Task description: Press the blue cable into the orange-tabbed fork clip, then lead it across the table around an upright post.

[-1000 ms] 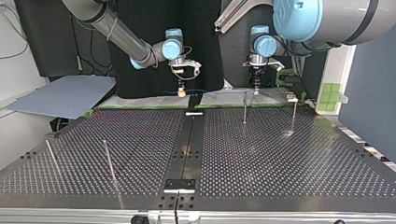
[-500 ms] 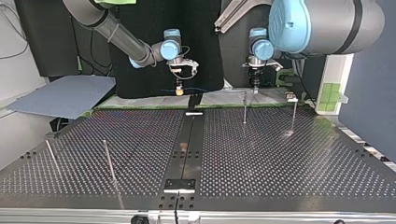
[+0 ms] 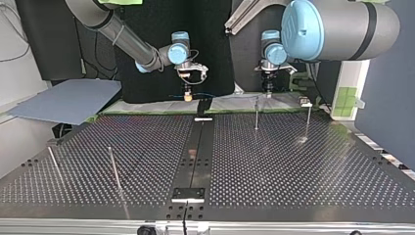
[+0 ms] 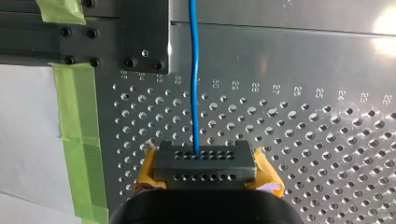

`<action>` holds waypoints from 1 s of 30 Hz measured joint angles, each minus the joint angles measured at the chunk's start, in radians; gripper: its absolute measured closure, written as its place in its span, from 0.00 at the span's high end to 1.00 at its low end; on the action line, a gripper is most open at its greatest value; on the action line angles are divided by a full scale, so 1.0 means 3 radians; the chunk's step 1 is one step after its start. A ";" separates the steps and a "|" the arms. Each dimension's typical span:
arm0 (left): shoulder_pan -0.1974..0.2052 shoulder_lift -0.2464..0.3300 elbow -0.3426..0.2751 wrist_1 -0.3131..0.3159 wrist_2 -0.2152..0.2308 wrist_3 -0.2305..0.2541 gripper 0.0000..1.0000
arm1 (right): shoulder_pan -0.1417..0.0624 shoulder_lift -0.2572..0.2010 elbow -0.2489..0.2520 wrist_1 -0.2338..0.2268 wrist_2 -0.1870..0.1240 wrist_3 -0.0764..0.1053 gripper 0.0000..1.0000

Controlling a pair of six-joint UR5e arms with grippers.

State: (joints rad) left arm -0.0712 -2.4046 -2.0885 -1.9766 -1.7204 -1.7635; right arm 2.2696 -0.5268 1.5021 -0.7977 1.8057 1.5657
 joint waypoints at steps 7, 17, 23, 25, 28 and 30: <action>-0.0009 0.0197 -0.0146 -0.0018 0.0010 0.0050 0.00 | -0.0001 0.0001 -0.0007 0.0004 0.0000 -0.0003 0.00; -0.0019 0.0256 -0.0184 -0.0048 0.0011 0.0106 0.00 | 0.0000 0.0000 -0.0016 0.0022 0.0000 -0.0004 0.00; -0.0001 0.0255 -0.0154 0.0072 0.0027 -0.0017 0.00 | 0.0000 -0.0001 -0.0042 0.0066 0.0000 -0.0013 0.00; -0.0001 0.0254 -0.0128 0.0110 0.0049 -0.0064 0.00 | 0.0000 -0.0001 -0.0052 0.0079 0.0000 -0.0016 0.00; 0.0000 0.0254 -0.0094 0.0127 0.0068 -0.0101 0.00 | 0.0000 -0.0005 -0.0066 0.0093 0.0000 -0.0017 0.00; 0.0000 0.0253 -0.0078 0.0127 0.0073 -0.0112 0.00 | 0.0000 -0.0005 -0.0073 0.0103 0.0000 -0.0018 0.00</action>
State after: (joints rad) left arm -0.0711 -2.3287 -2.1119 -1.9384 -1.6986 -1.7970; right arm 2.2695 -0.5284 1.4801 -0.7668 1.8057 1.5605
